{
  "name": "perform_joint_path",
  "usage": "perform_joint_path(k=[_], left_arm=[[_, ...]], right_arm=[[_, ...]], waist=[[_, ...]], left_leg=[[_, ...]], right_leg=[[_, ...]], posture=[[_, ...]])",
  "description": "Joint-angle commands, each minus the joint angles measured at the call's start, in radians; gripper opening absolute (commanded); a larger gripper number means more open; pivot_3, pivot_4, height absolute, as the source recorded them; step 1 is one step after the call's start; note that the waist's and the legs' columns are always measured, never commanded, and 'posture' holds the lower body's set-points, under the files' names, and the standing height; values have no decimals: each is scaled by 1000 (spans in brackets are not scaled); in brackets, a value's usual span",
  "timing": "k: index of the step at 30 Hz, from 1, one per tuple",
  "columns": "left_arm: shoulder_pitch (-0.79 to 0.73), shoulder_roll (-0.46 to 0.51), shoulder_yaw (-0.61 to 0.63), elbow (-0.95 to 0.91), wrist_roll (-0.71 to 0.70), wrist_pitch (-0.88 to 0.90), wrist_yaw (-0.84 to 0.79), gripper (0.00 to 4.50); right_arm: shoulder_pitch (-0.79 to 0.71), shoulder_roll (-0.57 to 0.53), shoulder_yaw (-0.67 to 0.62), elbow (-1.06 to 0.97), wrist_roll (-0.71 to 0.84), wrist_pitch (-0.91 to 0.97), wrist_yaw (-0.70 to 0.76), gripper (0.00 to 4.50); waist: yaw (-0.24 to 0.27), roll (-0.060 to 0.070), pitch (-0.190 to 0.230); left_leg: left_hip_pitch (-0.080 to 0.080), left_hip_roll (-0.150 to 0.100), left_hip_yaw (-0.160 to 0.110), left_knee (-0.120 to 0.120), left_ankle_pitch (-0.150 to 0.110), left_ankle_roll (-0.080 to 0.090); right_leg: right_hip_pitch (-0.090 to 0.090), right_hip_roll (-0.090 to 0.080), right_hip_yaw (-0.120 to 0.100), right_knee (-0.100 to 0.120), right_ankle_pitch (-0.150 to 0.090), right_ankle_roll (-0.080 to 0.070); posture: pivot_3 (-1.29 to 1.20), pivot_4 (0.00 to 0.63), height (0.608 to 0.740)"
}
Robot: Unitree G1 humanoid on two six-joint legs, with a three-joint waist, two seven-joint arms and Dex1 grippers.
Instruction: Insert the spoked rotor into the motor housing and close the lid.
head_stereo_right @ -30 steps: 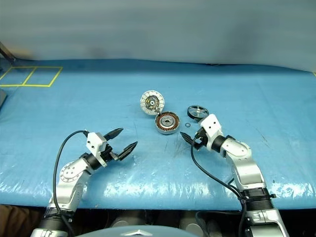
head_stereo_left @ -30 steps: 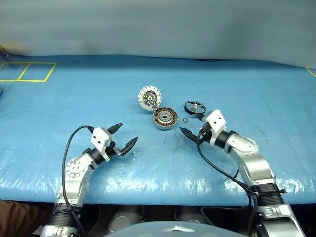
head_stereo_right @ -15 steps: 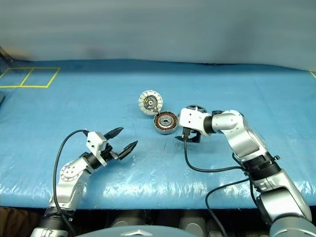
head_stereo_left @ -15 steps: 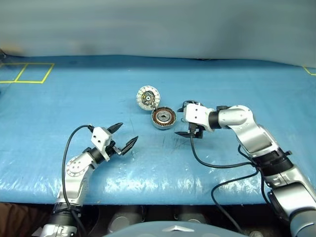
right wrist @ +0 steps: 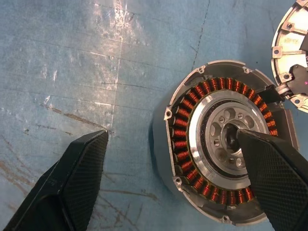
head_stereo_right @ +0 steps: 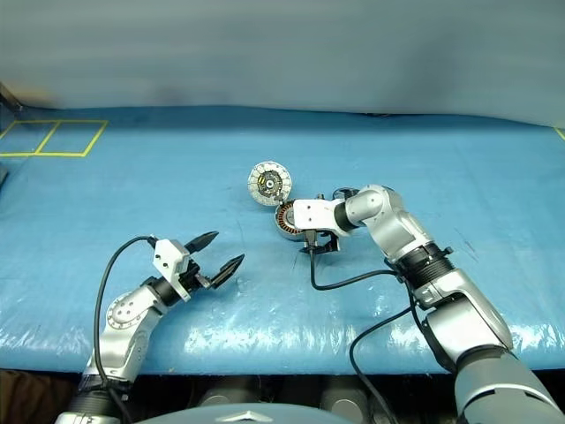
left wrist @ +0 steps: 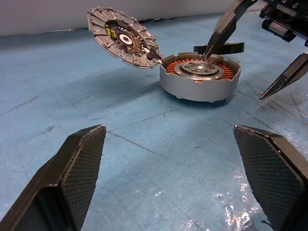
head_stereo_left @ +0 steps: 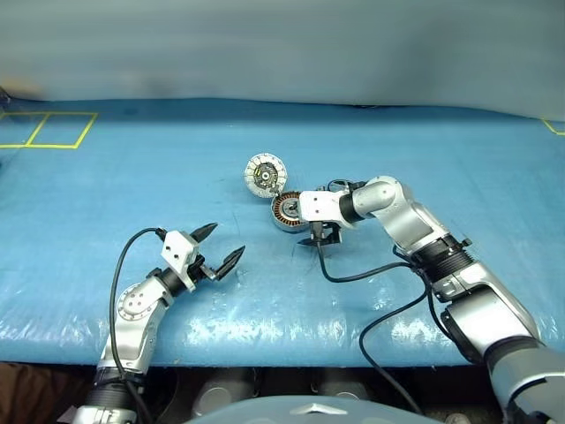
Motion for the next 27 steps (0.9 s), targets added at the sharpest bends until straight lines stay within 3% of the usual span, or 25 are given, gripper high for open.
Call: perform_joint_path(k=[1, 7, 10, 16, 22, 27], left_arm=[[1, 3, 8, -50, 1, -10, 7, 4500], [2, 3, 7, -52, 3, -10, 14, 4500], [5, 6, 9, -53, 4, -12, 17, 4500], [14, 11, 14, -55, 4, -17, 22, 4500], [19, 7, 10, -56, 8, -19, 29, 4500], [24, 9, 13, -54, 7, -24, 33, 4500]], right_arm=[[-39, 22, -6, 55, -13, -38, 6, 4470], [-67, 56, 8, 195, -46, -81, 19, 4470], [-79, 59, 21, 266, -77, -108, 20, 3867], [-72, 51, 20, 271, -102, -134, 11, 1999], [-5, 43, -17, 174, -71, -119, 5, 1999], [126, 51, -86, -83, 15, 41, 20, 1999]], waist=[[-1, 0, 0], [-3, 0, 0], [-2, 0, 0], [2, -1, -3], [4, -1, -5], [6, -1, -6]], left_leg=[[0, 0, 0, 0, 0, 0], [1, 0, 0, 0, 0, 0], [2, 0, 0, 0, 0, -1], [3, 0, 0, 1, 1, -1], [6, 2, 1, 1, 1, -2], [5, 3, 1, -1, 1, -2]], right_leg=[[0, 0, 0, 0, 0, 0], [0, 1, 0, 0, 1, 0], [1, 1, 0, 0, 1, 0], [2, 2, 1, 0, 2, 0], [3, 4, 3, 1, 2, -1], [2, 5, 4, 0, 2, -1]], posture=[[0, 150, 740], [0, 150, 740], [0, 150, 740], [0, 150, 740], [0, 150, 740], [0, 150, 740]])
